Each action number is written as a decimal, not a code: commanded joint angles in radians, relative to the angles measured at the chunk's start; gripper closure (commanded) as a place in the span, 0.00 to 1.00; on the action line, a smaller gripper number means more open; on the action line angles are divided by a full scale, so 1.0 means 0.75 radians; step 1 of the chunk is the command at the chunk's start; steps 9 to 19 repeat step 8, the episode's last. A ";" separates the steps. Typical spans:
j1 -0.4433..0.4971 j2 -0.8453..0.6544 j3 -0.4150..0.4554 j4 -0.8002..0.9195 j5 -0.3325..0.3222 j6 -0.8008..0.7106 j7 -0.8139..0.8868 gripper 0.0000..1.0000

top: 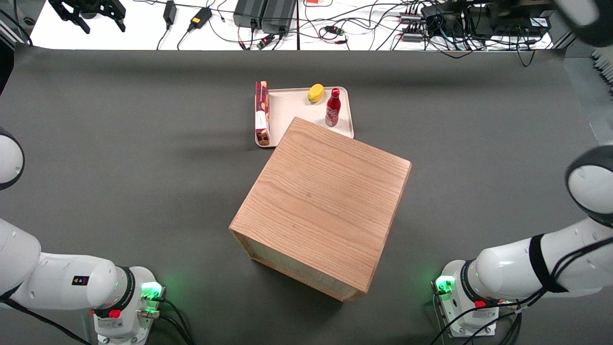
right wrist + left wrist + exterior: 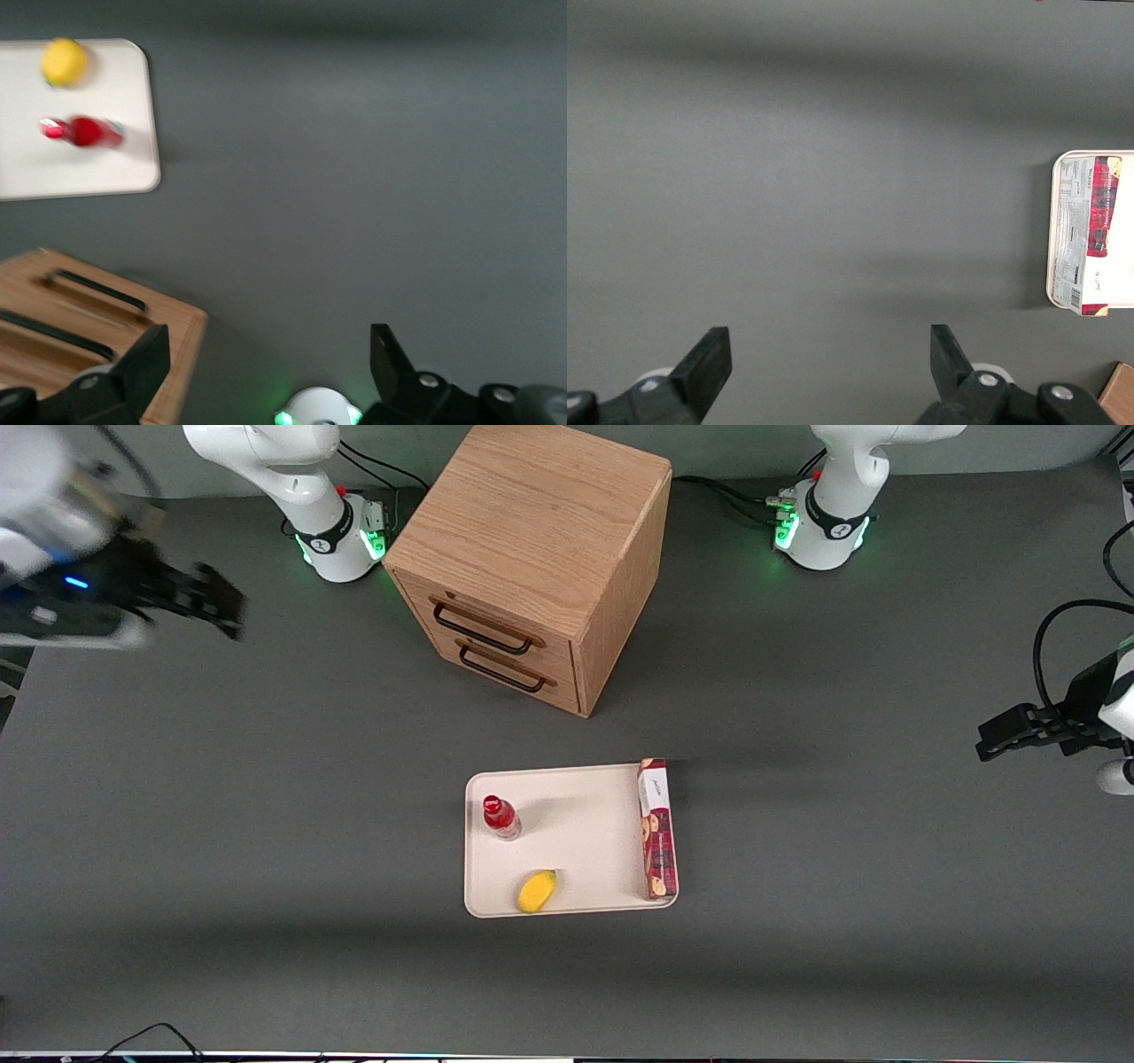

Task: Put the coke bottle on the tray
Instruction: 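Open the right gripper and withdraw it away from the tray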

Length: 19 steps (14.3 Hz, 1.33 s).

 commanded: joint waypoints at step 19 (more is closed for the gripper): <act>0.011 -0.427 -0.197 -0.703 0.136 0.396 -0.104 0.00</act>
